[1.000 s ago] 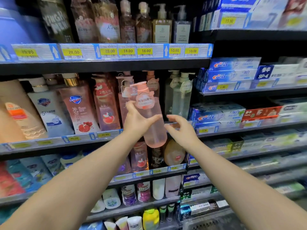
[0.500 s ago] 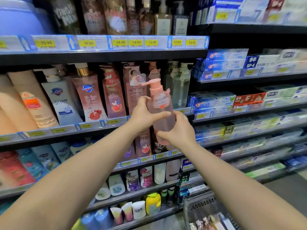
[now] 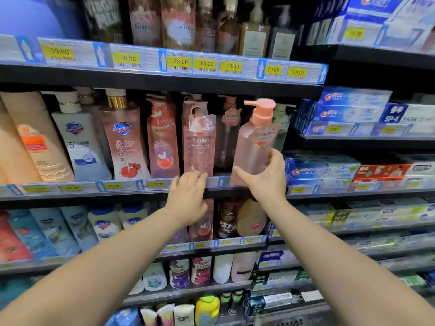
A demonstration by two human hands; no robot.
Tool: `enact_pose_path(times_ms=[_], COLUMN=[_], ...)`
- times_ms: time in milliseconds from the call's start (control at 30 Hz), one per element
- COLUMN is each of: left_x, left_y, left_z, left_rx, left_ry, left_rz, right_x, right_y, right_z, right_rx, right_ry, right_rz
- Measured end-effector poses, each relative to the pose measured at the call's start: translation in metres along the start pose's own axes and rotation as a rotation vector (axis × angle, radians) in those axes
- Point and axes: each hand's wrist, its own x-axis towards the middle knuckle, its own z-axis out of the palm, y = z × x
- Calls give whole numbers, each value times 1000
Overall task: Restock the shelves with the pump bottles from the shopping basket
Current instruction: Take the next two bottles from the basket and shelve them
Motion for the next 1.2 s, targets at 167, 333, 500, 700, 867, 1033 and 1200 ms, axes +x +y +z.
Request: enact_pose_path(times_ms=[167,333,500,700,867,1033,1200], left_x=[1,-1,-2,-1,-3,-19,-67], left_y=[7,10,14,16,14,22,63], left_z=[11,14,18,20,18,9,40], left_rx=[44,104,98,72,43,-136,-220], left_ry=[64,70,79,86,56,64,-15], left_rz=[-79,-107,-123,-131,-104,-127,12], right_x=[19,27,27,33,28,-8,-97], right_y=[4,14,17,15,8,16,63], right_z=[30,54,63,59,57,24,-28], right_rx=[181,44,-102,-151,-140,-75,-344], right_ry=[6,-42,-28,-55,-116,-151,-139], right_rz=[-5,40,59,133,156,102,74])
